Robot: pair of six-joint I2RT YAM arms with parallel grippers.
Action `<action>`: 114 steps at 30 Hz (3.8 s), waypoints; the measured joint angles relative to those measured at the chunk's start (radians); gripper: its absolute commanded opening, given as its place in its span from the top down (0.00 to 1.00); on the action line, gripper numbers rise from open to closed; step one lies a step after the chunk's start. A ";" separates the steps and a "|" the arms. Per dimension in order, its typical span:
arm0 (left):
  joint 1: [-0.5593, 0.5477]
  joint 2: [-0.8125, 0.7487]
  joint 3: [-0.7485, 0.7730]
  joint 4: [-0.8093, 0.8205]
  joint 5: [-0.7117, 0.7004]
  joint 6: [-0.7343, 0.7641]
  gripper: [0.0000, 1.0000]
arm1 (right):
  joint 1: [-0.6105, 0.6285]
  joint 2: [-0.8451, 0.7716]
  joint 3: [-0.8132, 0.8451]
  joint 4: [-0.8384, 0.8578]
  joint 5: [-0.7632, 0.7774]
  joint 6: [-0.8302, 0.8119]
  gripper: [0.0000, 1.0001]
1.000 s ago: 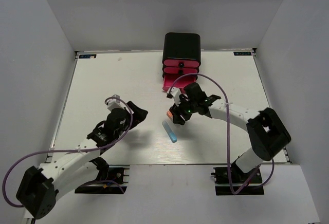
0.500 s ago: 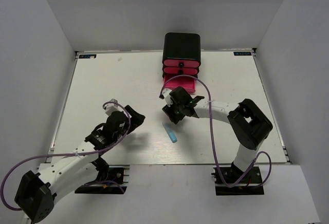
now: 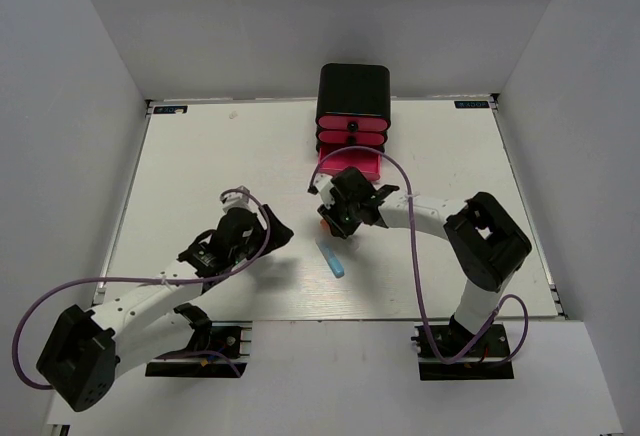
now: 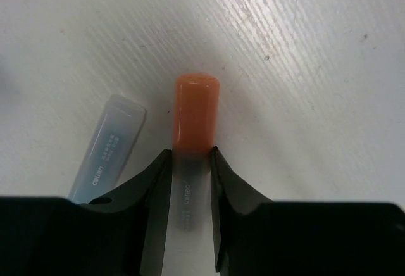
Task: Sort the stationery into containers
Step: Pick up the pen from the center of the board, then place the pen in the drawer, then pick up the pen from the center of the board, then place the pen in the drawer.
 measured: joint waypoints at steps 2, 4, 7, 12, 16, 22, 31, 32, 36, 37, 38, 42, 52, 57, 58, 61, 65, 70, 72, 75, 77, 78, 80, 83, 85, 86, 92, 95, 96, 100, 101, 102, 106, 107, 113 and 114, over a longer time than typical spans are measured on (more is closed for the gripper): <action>0.000 0.018 0.005 0.022 0.032 0.028 0.21 | -0.010 -0.006 0.018 -0.011 -0.017 -0.034 1.00; 0.000 0.048 0.012 0.046 0.070 0.056 0.22 | -0.033 -0.021 0.048 -0.018 -0.026 -0.071 1.00; 0.000 0.100 0.023 0.071 0.124 0.095 0.24 | -0.088 -0.056 0.108 -0.005 -0.027 -0.146 1.00; 0.000 0.136 0.026 0.106 0.176 0.126 0.24 | -0.188 -0.084 0.207 0.056 -0.061 -0.294 1.00; 0.000 0.168 0.035 0.137 0.205 0.145 0.24 | -0.251 -0.084 0.235 0.074 -0.171 -0.478 1.00; -0.001 0.226 0.071 0.155 0.237 0.176 0.24 | -0.296 0.024 0.343 0.030 -0.339 -0.752 1.00; -0.008 0.263 0.117 0.148 0.274 0.217 0.22 | -0.344 0.214 0.453 -0.014 -0.428 -0.940 0.90; -0.008 0.264 0.117 0.146 0.275 0.218 0.22 | -0.348 0.226 0.458 -0.018 -0.430 -0.946 0.83; -0.008 0.264 0.117 0.140 0.281 0.224 0.21 | -0.358 0.248 0.461 -0.027 -0.430 -0.957 0.65; -0.008 0.264 0.117 0.138 0.282 0.224 0.21 | -0.360 0.249 0.461 -0.031 -0.430 -0.958 0.63; -0.008 0.264 0.117 0.136 0.285 0.224 0.21 | -0.361 0.249 0.461 -0.035 -0.431 -0.959 0.57; -0.008 0.283 0.137 0.109 0.290 0.225 0.18 | -0.365 0.248 0.458 -0.041 -0.438 -0.953 0.51; -0.027 0.446 0.332 -0.027 0.299 0.201 0.18 | -0.394 0.049 0.304 0.016 -0.429 -0.786 0.40; -0.064 0.558 0.407 -0.107 0.301 0.112 0.19 | -0.418 -0.131 0.158 0.148 -0.369 -0.557 0.30; -0.072 0.584 0.422 -0.127 0.301 0.091 0.19 | -0.423 -0.158 0.137 0.166 -0.360 -0.521 0.30; -0.102 0.673 0.489 -0.209 0.295 0.031 0.19 | -0.439 -0.228 0.068 0.212 -0.352 -0.417 0.29; -0.141 0.807 0.622 -0.306 0.275 -0.034 0.19 | -0.458 -0.284 -0.016 0.227 -0.356 -0.323 0.29; -0.179 0.905 0.764 -0.435 0.233 -0.105 0.32 | -0.470 -0.316 -0.075 0.243 -0.365 -0.259 0.29; -0.191 0.981 0.863 -0.518 0.220 -0.127 0.45 | -0.474 -0.332 -0.087 0.246 -0.370 -0.243 0.29; -0.198 1.063 0.968 -0.618 0.230 -0.146 0.59 | -0.483 -0.357 -0.098 0.254 -0.377 -0.222 0.29; -0.199 1.075 0.980 -0.643 0.244 -0.152 0.66 | -0.491 -0.373 -0.105 0.258 -0.382 -0.214 0.29; -0.200 1.073 0.979 -0.647 0.248 -0.153 0.69 | -0.497 -0.379 -0.106 0.260 -0.383 -0.211 0.29; -0.203 1.069 0.973 -0.649 0.252 -0.148 0.77 | -0.506 -0.387 -0.107 0.261 -0.385 -0.206 0.29; -0.208 1.058 0.961 -0.644 0.249 -0.119 0.87 | -0.521 -0.402 -0.118 0.264 -0.386 -0.196 0.30; -0.210 1.047 0.950 -0.629 0.245 -0.077 0.93 | -0.532 -0.406 -0.119 0.261 -0.386 -0.193 0.33; -0.211 1.038 0.940 -0.615 0.238 -0.053 1.00 | -0.539 -0.407 -0.119 0.260 -0.388 -0.192 0.42; -0.191 0.925 0.856 -0.460 0.176 0.201 1.00 | -0.578 -0.415 -0.119 0.242 -0.449 -0.177 0.81; -0.171 0.840 0.840 -0.318 0.177 0.396 1.00 | -0.597 -0.424 -0.119 0.237 -0.500 -0.176 0.81; -0.164 0.814 0.837 -0.261 0.182 0.469 1.00 | -0.603 -0.428 -0.119 0.237 -0.517 -0.177 0.81; -0.137 0.752 0.836 -0.031 0.193 0.731 1.00 | -0.618 -0.441 -0.121 0.237 -0.559 -0.181 0.80; -0.134 0.748 0.836 0.020 0.196 0.791 1.00 | -0.620 -0.445 -0.123 0.237 -0.565 -0.185 0.80; -0.128 0.748 0.836 0.059 0.196 0.846 1.00 | -0.621 -0.449 -0.127 0.237 -0.571 -0.189 0.80; -0.111 0.801 0.855 0.197 0.197 1.065 1.00 | -0.628 -0.455 -0.145 0.233 -0.584 -0.200 0.78; -0.107 0.829 0.872 0.219 0.196 1.109 1.00 | -0.630 -0.455 -0.148 0.230 -0.588 -0.203 0.77; -0.078 0.983 0.925 0.340 0.174 1.254 1.00 | -0.641 -0.455 -0.151 0.214 -0.595 -0.224 0.75; -0.073 1.004 0.932 0.356 0.166 1.267 1.00 | -0.644 -0.454 -0.151 0.213 -0.595 -0.226 0.75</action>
